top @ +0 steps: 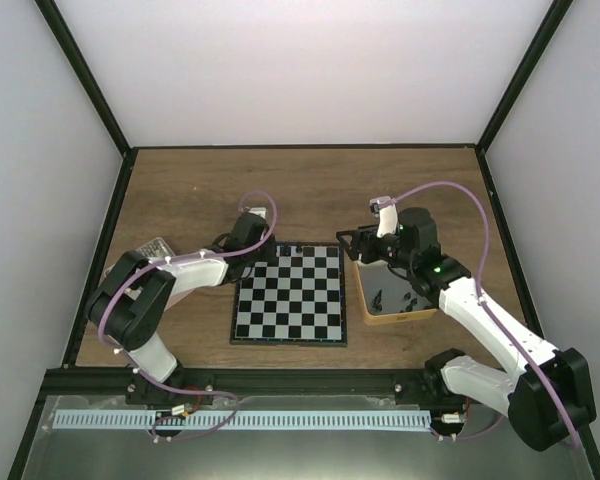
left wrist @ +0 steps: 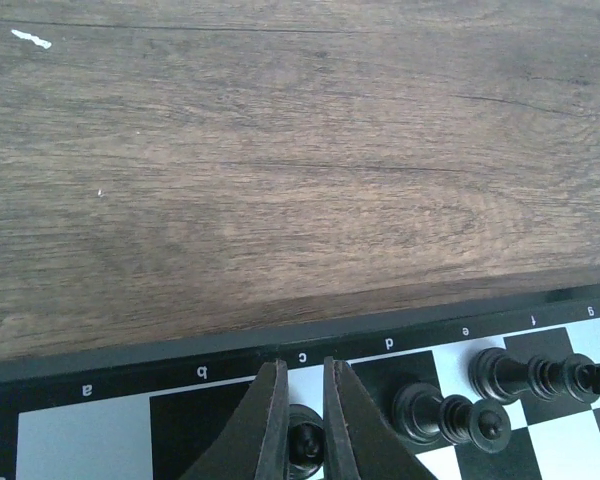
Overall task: Set up the chess pieces on the board
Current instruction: Place the chess piece on the chessboard.
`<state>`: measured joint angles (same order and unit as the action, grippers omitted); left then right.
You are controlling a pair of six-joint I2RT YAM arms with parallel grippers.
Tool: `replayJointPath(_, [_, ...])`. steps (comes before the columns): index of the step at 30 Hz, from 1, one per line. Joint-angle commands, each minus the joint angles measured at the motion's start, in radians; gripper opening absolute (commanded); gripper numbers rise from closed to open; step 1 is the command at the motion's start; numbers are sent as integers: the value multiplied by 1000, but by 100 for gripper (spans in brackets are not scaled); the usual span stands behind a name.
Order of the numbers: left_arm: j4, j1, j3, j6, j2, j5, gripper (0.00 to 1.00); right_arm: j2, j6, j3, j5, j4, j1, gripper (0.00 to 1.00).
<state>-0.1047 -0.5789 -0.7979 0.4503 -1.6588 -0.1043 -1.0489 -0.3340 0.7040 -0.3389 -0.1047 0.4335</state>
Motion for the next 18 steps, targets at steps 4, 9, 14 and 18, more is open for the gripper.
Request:
replayJointPath(4, [-70, 10, 19, -41, -21, 37, 4, 0, -5, 10, 16, -6, 2, 73])
replayJointPath(9, [-76, 20, 10, -51, -33, 77, 4, -2, -3, 8, 19, -9, 2, 73])
replayJointPath(14, [-71, 21, 9, -52, -38, 75, 6, -6, -5, 7, 19, -6, 1, 73])
replayJointPath(18, [-59, 21, 8, -56, -35, 75, 10, -4, -5, 9, 19, -6, 3, 73])
